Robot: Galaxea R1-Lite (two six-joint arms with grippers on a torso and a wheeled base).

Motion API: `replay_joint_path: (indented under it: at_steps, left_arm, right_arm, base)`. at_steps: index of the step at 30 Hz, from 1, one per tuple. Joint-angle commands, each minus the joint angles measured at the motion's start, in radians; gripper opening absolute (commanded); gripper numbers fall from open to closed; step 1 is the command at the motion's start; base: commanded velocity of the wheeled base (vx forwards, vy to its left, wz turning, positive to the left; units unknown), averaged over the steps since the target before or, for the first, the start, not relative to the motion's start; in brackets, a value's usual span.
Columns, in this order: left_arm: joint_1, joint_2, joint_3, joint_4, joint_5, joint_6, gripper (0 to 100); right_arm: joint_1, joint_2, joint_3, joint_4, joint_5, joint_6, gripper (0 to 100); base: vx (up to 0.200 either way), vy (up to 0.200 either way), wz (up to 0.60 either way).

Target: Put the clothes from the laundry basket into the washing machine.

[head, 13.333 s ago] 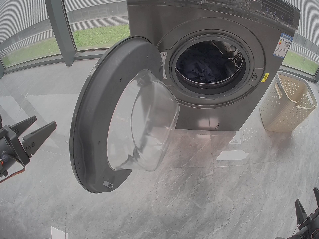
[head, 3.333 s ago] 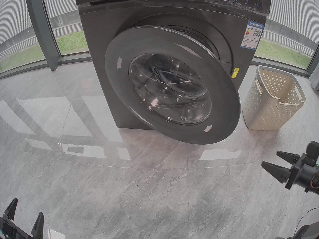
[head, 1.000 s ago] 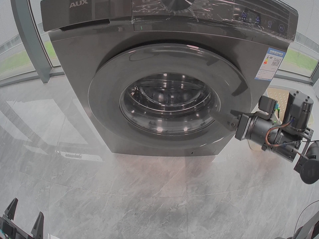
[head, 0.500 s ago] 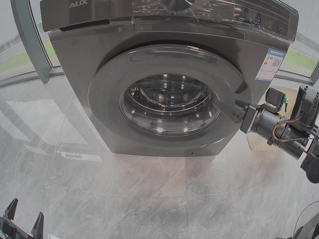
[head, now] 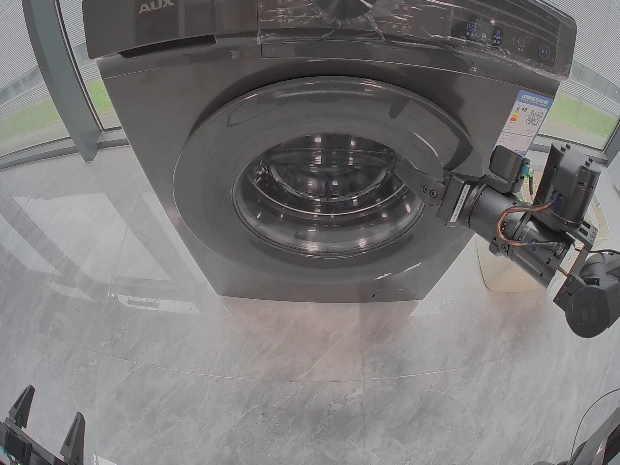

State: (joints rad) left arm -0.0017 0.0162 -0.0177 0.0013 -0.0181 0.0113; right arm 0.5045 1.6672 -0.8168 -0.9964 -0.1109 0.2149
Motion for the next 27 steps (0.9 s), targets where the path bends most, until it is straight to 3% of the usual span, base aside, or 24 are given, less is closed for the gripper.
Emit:
replay_joint_path:
  at_steps: [1,6,8,12,13,15,17,20,22,27]
  left_arm:
    - [0.0,-0.015,0.016,0.0,0.0,-0.001,100]
    - [0.0,-0.015,0.016,-0.001,0.0,-0.001,100]
    - [0.0,-0.015,0.016,-0.001,0.0,-0.001,100]
    - [0.0,-0.015,0.016,0.0,0.0,-0.001,100]
    - [0.0,-0.015,0.016,0.0,0.0,-0.001,100]
    - [0.0,-0.015,0.016,0.0,0.0,-0.001,100]
    - [0.0,-0.015,0.016,0.0,0.0,0.001,100]
    - [0.0,-0.015,0.016,0.0,0.0,0.001,100]
    - [0.0,-0.015,0.016,0.0,-0.002,0.001,100]
    - [0.0,-0.015,0.016,0.0,-0.002,0.001,100]
  right_arm:
    - [0.014,-0.004,-0.001,-0.024,-0.009,-0.005,100]
    - [0.082,-0.118,0.105,-0.011,0.022,-0.026,100]
    - [0.163,-0.285,0.306,0.021,0.109,-0.058,100]
    - [0.181,-0.48,0.489,0.087,0.138,-0.111,100]
    - [0.181,-0.48,0.489,0.087,0.138,-0.111,100]
    - [0.144,-0.604,0.611,0.094,0.161,-0.127,100]
    - [0.114,-0.664,0.648,0.099,0.16,-0.129,100]
    - [0.08,-0.73,0.67,0.104,0.154,-0.127,100]
    - [-0.014,-0.83,0.694,0.128,0.131,-0.129,100]
    - [-0.146,-0.968,0.696,0.219,0.12,-0.152,100]
  base:
    - [0.0,0.0,0.0]
    - [0.0,0.0,0.0]
    - [0.0,0.0,0.0]
    - [0.0,0.0,0.0]
    - [0.0,0.0,0.0]
    - [0.0,0.0,0.0]
    - [0.0,0.0,0.0]
    - [0.0,0.0,0.0]
    - [0.0,0.0,0.0]
    - [0.0,0.0,0.0]
